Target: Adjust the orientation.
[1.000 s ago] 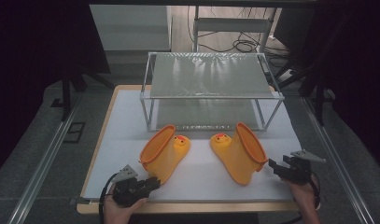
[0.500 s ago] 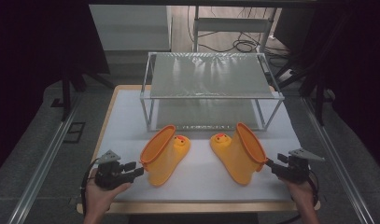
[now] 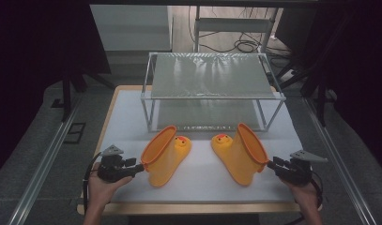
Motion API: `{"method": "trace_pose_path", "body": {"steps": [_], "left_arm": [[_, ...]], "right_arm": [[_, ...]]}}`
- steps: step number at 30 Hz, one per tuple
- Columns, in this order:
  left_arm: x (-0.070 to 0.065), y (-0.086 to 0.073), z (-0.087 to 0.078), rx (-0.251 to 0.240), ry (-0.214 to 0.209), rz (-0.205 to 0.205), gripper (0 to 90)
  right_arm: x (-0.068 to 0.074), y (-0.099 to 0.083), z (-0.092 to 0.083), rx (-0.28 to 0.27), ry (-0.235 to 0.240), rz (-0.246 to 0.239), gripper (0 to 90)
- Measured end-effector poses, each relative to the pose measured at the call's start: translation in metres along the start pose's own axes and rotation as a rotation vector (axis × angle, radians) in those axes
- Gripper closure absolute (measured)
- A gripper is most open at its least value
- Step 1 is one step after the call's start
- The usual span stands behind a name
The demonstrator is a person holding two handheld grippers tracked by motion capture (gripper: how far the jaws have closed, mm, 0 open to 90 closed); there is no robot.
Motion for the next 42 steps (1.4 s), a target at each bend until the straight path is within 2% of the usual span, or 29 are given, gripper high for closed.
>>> {"method": "trace_pose_path", "body": {"steps": [2, 7, 11, 16, 21, 24, 33, 37, 40, 42], "left_arm": [[0.0, 0.0, 0.001, 0.001, 0.004, -0.001, 47.9], [-0.003, 0.001, 0.001, 0.0, -0.003, 0.002, 47.3], [-0.007, 0.003, 0.003, 0.0, -0.014, 0.024, 46.5], [-0.008, 0.005, 0.004, 0.001, -0.018, 0.037, 46.1], [-0.007, 0.006, 0.008, 0.011, -0.006, 0.028, 46.1], [-0.007, 0.007, 0.007, 0.008, -0.006, 0.025, 46.1], [-0.011, 0.006, 0.008, 0.01, -0.005, 0.034, 46.1], [-0.011, 0.007, 0.007, 0.007, -0.003, 0.03, 46.1], [-0.011, 0.006, 0.008, 0.008, -0.001, 0.026, 46.2], [-0.011, 0.006, 0.009, 0.008, -0.003, 0.025, 46.2]], "right_arm": [[0.003, 0.0, 0.001, 0.011, 0.014, -0.018, 67.4], [0.013, -0.002, 0.003, 0.045, 0.044, -0.103, 79.2], [0.02, -0.006, 0.007, 0.077, 0.064, -0.157, 88.4], [0.032, -0.007, 0.013, 0.097, 0.078, -0.222, 89.2], [0.041, -0.006, 0.025, 0.104, 0.063, -0.238, 89.4], [0.047, -0.004, 0.029, 0.115, 0.075, -0.26, 89.5], [0.056, -0.007, 0.028, 0.138, 0.109, -0.315, 89.5], [0.067, -0.008, 0.028, 0.153, 0.134, -0.359, 89.5], [0.07, -0.008, 0.029, 0.155, 0.134, -0.369, 89.5], [0.078, -0.008, 0.03, 0.16, 0.15, -0.38, 89.5]]}}
Point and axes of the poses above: each handheld gripper's, and its own axes: z roughly forward along the jaws, y roughly out of its top, x roughly to its left, the point moved 8 cm from there along z, roughly forward along the jaws, and after that the axes turned 15 degrees about x, right-handed, at the moved point
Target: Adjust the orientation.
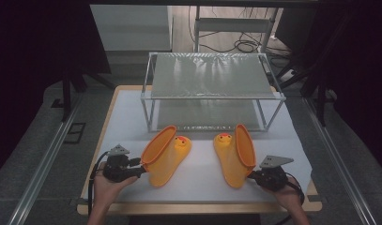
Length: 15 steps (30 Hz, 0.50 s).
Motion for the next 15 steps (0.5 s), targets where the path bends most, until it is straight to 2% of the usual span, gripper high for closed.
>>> {"method": "trace_pose_path", "body": {"steps": [8, 15], "left_arm": [[-0.001, 0.0, 0.0, -0.001, 0.004, -0.002, 46.2], [0.0, -0.001, 0.003, 0.01, 0.01, -0.008, 46.3]], "right_arm": [[0.02, 0.012, 0.009, 0.011, 0.027, -0.058, 89.5], [0.035, 0.024, 0.018, 0.008, 0.056, -0.09, 89.5]]}}
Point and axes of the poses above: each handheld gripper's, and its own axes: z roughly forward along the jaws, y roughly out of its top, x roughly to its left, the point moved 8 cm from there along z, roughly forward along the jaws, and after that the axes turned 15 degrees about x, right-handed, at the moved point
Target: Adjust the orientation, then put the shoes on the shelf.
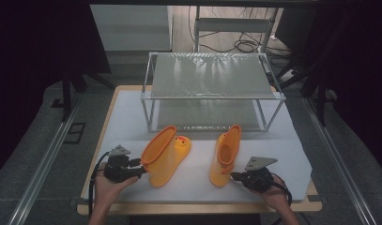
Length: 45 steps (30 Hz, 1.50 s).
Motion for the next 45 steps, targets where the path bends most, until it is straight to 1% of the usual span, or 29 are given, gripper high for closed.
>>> {"method": "trace_pose_path", "body": {"steps": [6, 8, 9, 11, 12, 14, 15, 16, 17, 18, 19, 21, 22, 25, 26, 27, 29, 30, 32, 33, 35, 37, 40, 41, 42, 43, 45], "left_arm": [[0.0, 0.0, -0.002, -0.003, -0.001, 0.0, 46.4], [0.0, 0.0, -0.002, -0.004, -0.003, 0.001, 46.3], [0.0, 0.0, -0.002, -0.004, -0.003, 0.0, 46.4], [0.001, 0.0, -0.001, -0.004, -0.002, 0.0, 46.3], [0.001, -0.001, -0.002, -0.004, -0.004, 0.001, 46.3], [0.001, -0.001, -0.003, -0.007, -0.005, -0.001, 46.3], [0.001, -0.001, -0.003, -0.008, -0.004, -0.003, 46.3], [0.001, 0.0, -0.004, -0.012, -0.006, -0.003, 46.3], [0.001, 0.0, -0.004, -0.012, -0.006, -0.003, 46.3], [0.001, -0.001, -0.004, -0.012, -0.006, -0.003, 46.3], [0.001, -0.001, -0.004, -0.012, -0.005, -0.004, 46.2], [0.001, -0.001, -0.004, -0.01, -0.004, -0.005, 46.2], [0.002, -0.001, -0.003, -0.009, -0.003, -0.005, 46.3], [0.002, -0.001, -0.004, -0.01, -0.004, -0.007, 46.2], [0.002, -0.001, -0.004, -0.01, -0.004, -0.007, 46.2], [0.002, -0.002, -0.004, -0.008, -0.005, -0.007, 46.2], [0.002, -0.002, -0.004, -0.008, -0.005, -0.007, 46.3], [0.001, -0.002, -0.005, -0.009, -0.005, -0.006, 46.7], [0.001, -0.002, -0.005, -0.011, -0.01, -0.009, 46.9], [0.0, -0.002, -0.006, -0.01, -0.014, -0.009, 47.1], [0.0, -0.002, -0.006, -0.009, -0.016, -0.01, 47.0], [-0.001, -0.001, -0.008, -0.007, -0.02, -0.013, 47.0], [-0.003, 0.001, -0.016, -0.017, -0.031, -0.025, 46.6], [-0.003, 0.001, -0.016, -0.017, -0.031, -0.025, 46.5], [-0.004, 0.003, -0.022, -0.014, -0.035, -0.021, 46.2], [-0.004, 0.003, -0.022, -0.014, -0.035, -0.021, 46.1], [-0.004, 0.006, -0.033, 0.002, -0.049, -0.014, 46.2]], "right_arm": [[0.009, 0.014, 0.01, -0.005, -0.006, -0.027, 89.5], [0.01, 0.015, 0.01, -0.004, -0.004, -0.029, 89.5], [0.009, 0.014, 0.01, -0.009, -0.01, -0.028, 89.5], [0.008, 0.013, 0.007, -0.018, -0.007, -0.021, 89.4], [0.002, 0.01, 0.0, -0.043, -0.012, 0.003, 89.3], [-0.007, 0.003, -0.008, -0.067, -0.029, 0.044, 88.0], [-0.014, -0.003, -0.013, -0.08, -0.041, 0.08, 85.9], [-0.019, -0.006, -0.016, -0.089, -0.051, 0.102, 82.3], [-0.019, -0.006, -0.016, -0.089, -0.051, 0.102, 82.3], [-0.028, -0.013, -0.021, -0.104, -0.072, 0.143, 78.0], [-0.044, -0.024, -0.027, -0.113, -0.119, 0.207, 70.9], [-0.057, -0.033, -0.032, -0.118, -0.16, 0.275, 62.1], [-0.063, -0.037, -0.033, -0.121, -0.174, 0.3, 60.5], [-0.073, -0.045, -0.037, -0.131, -0.185, 0.351, 52.7], [-0.073, -0.045, -0.037, -0.131, -0.185, 0.351, 52.7], [-0.077, -0.048, -0.038, -0.127, -0.185, 0.381, 48.8], [-0.078, -0.049, -0.038, -0.126, -0.188, 0.387, 47.6], [-0.08, -0.05, -0.039, -0.125, -0.191, 0.409, 43.7], [-0.081, -0.05, -0.039, -0.123, -0.192, 0.413, 42.6], [-0.082, -0.051, -0.039, -0.123, -0.195, 0.43, 39.3], [-0.083, -0.051, -0.038, -0.121, -0.2, 0.43, 38.5], [-0.085, -0.051, -0.039, -0.126, -0.208, 0.446, 36.3], [-0.086, -0.05, -0.041, -0.141, -0.211, 0.458, 36.0], [-0.086, -0.05, -0.041, -0.141, -0.211, 0.458, 36.0], [-0.086, -0.051, -0.042, -0.142, -0.213, 0.456, 36.1], [-0.086, -0.051, -0.042, -0.146, -0.215, 0.456, 36.0], [-0.086, -0.052, -0.043, -0.147, -0.215, 0.459, 36.1]]}}
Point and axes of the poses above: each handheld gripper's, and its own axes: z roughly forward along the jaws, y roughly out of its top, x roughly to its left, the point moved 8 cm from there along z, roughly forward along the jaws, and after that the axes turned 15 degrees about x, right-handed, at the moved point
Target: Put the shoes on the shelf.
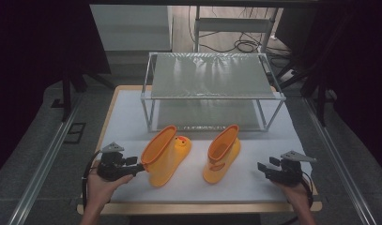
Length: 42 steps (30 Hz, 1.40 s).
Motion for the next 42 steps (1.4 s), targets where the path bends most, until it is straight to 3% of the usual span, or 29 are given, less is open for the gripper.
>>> {"method": "trace_pose_path", "body": {"steps": [4, 6, 7, 11, 15, 20, 23, 30, 42], "left_arm": [[0.0, 0.006, -0.016, 0.004, -0.002, -0.002, 46.2], [-0.001, 0.013, -0.032, -0.005, -0.036, -0.005, 46.7], [-0.001, 0.013, -0.032, -0.005, -0.036, -0.005, 47.3], [-0.009, 0.025, -0.057, -0.003, -0.152, 0.006, 52.1], [-0.013, 0.036, -0.071, -0.012, -0.198, 0.01, 52.3], [-0.029, 0.056, -0.089, -0.006, -0.252, 0.042, 52.5], [-0.038, 0.065, -0.095, 0.007, -0.283, 0.056, 53.5], [-0.066, 0.089, -0.103, 0.027, -0.293, 0.113, 53.7], [-0.119, 0.131, -0.094, 0.1, -0.312, 0.206, 54.0]], "right_arm": [[-0.001, 0.0, 0.001, 0.001, -0.003, 0.001, 36.3], [-0.001, 0.0, 0.001, 0.005, 0.0, 0.002, 37.0], [-0.001, 0.0, 0.001, 0.005, 0.0, 0.002, 37.0], [0.0, -0.002, 0.002, 0.013, 0.007, 0.002, 37.8], [0.0, -0.001, 0.003, 0.009, 0.007, 0.008, 38.0], [0.0, -0.002, 0.004, 0.015, 0.008, 0.009, 38.1], [0.0, -0.002, 0.004, 0.021, 0.009, 0.007, 38.1], [-0.002, -0.003, 0.005, 0.029, 0.005, 0.009, 38.2], [-0.004, -0.004, 0.003, 0.028, 0.004, 0.018, 38.3]]}}
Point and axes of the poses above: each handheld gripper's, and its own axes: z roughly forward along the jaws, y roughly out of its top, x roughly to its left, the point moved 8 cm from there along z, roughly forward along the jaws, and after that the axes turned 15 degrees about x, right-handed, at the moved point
